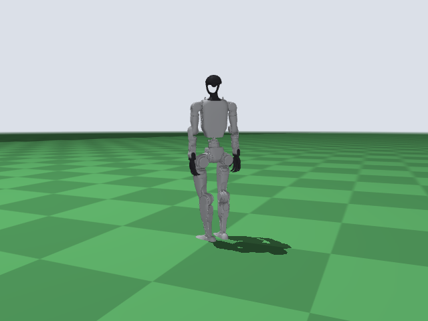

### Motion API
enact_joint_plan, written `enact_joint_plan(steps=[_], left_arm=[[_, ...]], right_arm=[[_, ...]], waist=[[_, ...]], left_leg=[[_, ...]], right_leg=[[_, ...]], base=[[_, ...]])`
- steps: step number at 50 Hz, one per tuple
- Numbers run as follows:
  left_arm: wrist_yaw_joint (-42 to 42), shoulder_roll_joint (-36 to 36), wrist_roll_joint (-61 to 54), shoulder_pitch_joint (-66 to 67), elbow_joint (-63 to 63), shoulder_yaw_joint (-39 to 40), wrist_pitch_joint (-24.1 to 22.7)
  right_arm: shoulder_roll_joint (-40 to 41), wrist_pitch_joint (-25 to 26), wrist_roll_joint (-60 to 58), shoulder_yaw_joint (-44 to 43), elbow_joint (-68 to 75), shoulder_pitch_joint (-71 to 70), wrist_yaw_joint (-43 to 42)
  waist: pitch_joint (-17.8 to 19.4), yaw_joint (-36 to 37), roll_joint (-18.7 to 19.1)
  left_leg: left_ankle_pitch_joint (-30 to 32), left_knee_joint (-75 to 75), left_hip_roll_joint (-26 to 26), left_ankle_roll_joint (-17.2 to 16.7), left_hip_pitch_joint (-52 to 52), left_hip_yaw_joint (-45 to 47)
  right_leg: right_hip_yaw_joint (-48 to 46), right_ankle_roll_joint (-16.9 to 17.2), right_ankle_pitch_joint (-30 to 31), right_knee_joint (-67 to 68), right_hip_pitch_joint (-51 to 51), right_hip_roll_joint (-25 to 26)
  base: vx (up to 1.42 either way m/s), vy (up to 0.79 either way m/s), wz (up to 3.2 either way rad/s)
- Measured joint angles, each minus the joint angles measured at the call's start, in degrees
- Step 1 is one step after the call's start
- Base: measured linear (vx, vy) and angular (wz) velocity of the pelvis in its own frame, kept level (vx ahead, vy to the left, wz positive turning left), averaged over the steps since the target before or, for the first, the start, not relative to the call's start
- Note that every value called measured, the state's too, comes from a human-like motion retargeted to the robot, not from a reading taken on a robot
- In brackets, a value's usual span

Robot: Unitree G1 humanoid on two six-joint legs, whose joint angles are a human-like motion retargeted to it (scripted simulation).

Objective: In place motions

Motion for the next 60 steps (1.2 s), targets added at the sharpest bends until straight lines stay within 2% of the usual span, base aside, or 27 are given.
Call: enact_joint_plan(steps=[12,25,38,45,60], left_arm=[[-0.9,0.4,-0.3,4.4,-0.8,1.8,0.0],[-2.5,-2.1,0.6,8.4,-2.3,3.9,0.2],[-3.4,-3.1,1.0,6.5,-5.1,2.5,0.4],[-4.7,-3.7,1.3,5.7,-7.2,1.2,0.1],[-3.2,-4.3,0.8,5.6,-4.9,2.7,0.4]], right_arm=[[1.2,0.2,-0.8,2.8,2.1,-3.7,0.1],[2.4,0.2,-6.6,11.2,5.3,-9.5,-1.1],[1.2,1.0,-5.0,9.2,6.1,-11.2,-1.7],[0.2,1.6,-3.8,6.0,6.5,-10.7,-2.9],[-1.8,1.9,-1.5,1.9,7.1,-7.8,-4.3]], waist=[[-1.3,-5.7,1.7],[-2.6,-12.5,8.6],[-1.8,-15.2,13.1],[-1.1,-17.8,15.5],[-2.5,-14.4,14.0]], left_leg=[[-2.0,-0.9,2.2,-0.9,2.2,6.9],[-4.1,-2.0,5.7,-2.7,2.1,17.7],[-5.0,-2.6,7.5,-3.5,0.8,23.8],[-4.9,-2.5,8.2,-3.4,-0.6,22.4],[-4.5,-2.2,6.9,-2.7,-0.3,18.7]], right_leg=[[6.0,-0.4,1.1,0.5,-2.0,2.8],[13.1,-0.2,3.7,0.6,-7.3,6.9],[16.5,0.0,5.9,-0.4,-9.8,9.4],[14.9,0.2,5.8,-0.2,-11.2,9.8],[12.3,-0.1,4.2,0.0,-9.5,8.0]], base=[[-0.08,0.24,-0.53],[-0.02,0.17,-0.76],[-0.03,0.08,-0.42],[0.00,0.01,0.07],[0.01,-0.08,0.21]])
